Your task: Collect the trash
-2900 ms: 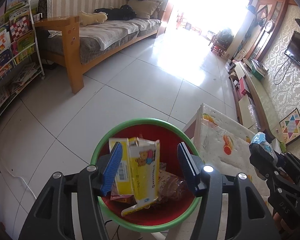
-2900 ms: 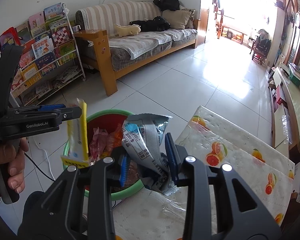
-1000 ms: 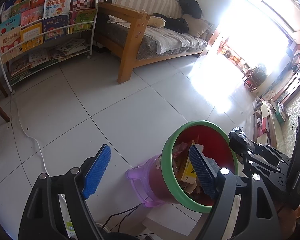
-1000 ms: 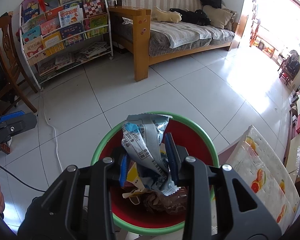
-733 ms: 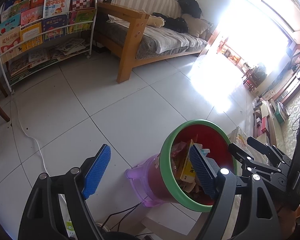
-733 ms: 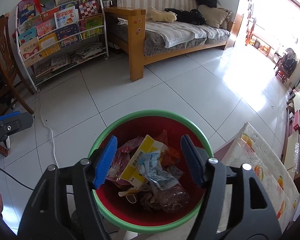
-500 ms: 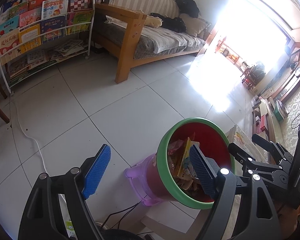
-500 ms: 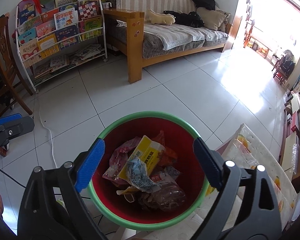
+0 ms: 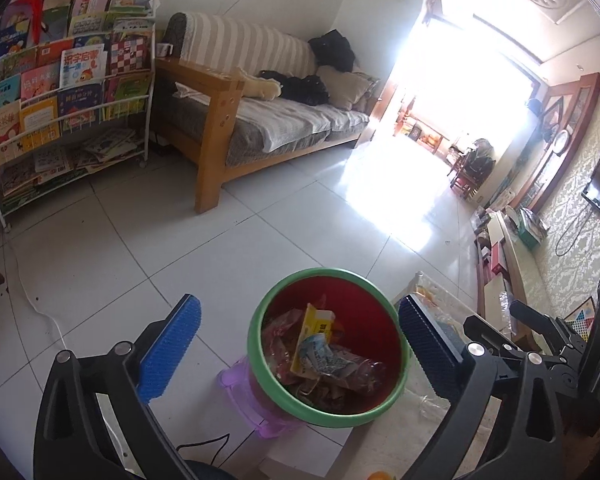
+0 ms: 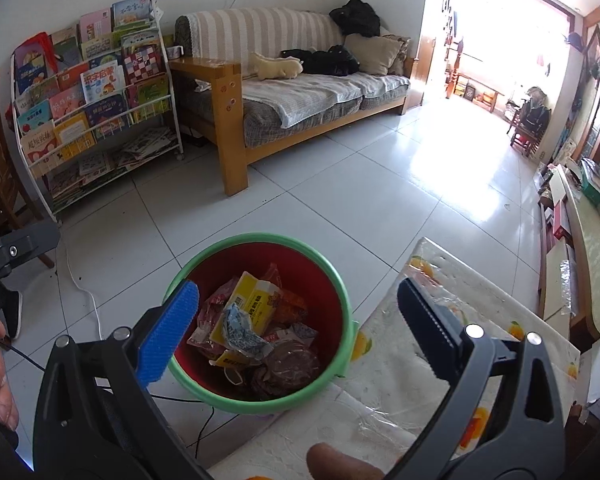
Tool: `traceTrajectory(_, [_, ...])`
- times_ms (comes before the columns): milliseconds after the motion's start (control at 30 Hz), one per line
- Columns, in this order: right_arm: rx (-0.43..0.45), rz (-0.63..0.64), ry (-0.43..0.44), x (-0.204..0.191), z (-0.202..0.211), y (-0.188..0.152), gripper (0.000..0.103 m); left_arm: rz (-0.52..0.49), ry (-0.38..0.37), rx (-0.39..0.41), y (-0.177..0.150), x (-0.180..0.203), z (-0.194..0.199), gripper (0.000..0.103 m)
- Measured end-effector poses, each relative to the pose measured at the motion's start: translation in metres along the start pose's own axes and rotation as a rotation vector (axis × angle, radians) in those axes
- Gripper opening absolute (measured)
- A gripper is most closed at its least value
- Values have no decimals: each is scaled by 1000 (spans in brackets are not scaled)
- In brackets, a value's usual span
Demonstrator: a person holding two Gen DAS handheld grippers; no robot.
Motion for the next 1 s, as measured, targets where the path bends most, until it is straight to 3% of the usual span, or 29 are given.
traceTrajectory(133, [66, -69, -54, 41, 47, -2, 98, -137, -56, 64, 7, 65, 20, 95])
traceTrajectory(233, [113, -117, -91, 71, 84, -7, 98, -243, -69, 63, 4, 111, 33, 95])
traceTrajectory(367, [163, -188, -151, 115, 129, -19, 98, -302, -75, 118, 1, 155, 58, 95])
traceTrajectory(633, [235, -286, -290, 189, 207, -56, 98, -378, -86, 176, -8, 216, 93, 95])
traceTrajectory(833, [269, -355, -349, 219, 249, -81, 98, -442, -93, 200, -20, 253, 111, 95])
traceTrajectory(1000, [275, -392, -380, 232, 272, -101, 98, -504, -152, 199, -30, 283, 121, 95])
Point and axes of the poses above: each gripper's, at about its wrist camera, not at the fingertips, and z roughly against the way its jaws point, x to its right, y to its top, the point moved 7 cm from there along -z, roughly the way its jaws point, and after that the axes turned 13 degrees about -z, right-handed, at the moved point
